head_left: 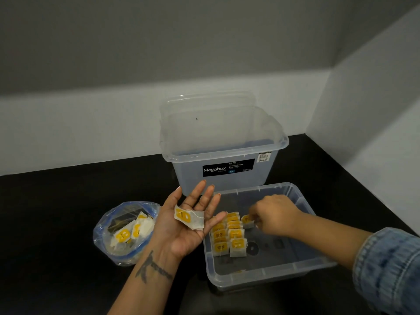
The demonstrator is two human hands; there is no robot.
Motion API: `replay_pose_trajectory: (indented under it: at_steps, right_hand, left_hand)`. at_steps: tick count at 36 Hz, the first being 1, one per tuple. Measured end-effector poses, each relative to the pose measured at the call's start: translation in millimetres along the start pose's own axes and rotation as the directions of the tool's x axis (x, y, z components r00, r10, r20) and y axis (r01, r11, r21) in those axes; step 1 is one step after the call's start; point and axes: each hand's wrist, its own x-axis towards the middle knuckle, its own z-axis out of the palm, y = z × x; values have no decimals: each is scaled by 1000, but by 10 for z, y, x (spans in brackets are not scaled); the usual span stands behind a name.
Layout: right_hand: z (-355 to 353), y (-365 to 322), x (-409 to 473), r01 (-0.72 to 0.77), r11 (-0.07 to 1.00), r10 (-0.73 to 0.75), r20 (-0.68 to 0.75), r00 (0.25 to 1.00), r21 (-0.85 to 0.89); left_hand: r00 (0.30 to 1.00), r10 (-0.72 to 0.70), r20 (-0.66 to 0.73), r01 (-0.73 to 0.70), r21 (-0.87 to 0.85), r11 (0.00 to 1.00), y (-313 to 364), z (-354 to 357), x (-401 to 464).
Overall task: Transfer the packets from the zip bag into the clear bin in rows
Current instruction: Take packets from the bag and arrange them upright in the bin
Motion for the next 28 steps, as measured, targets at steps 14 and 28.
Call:
replay_pose_trajectory:
  at_steps: [14, 28]
  right_hand:
    - [-469, -22, -137, -66, 981, 84, -94, 992, 182]
    - [-1292, -706, -48, 272, 827, -228, -150, 962, 492]
  left_hand:
    - [997, -71, -26, 72, 30, 997, -9, 70, 41]
    - [993, -107, -46, 114, 227, 967, -227, 537, -39]
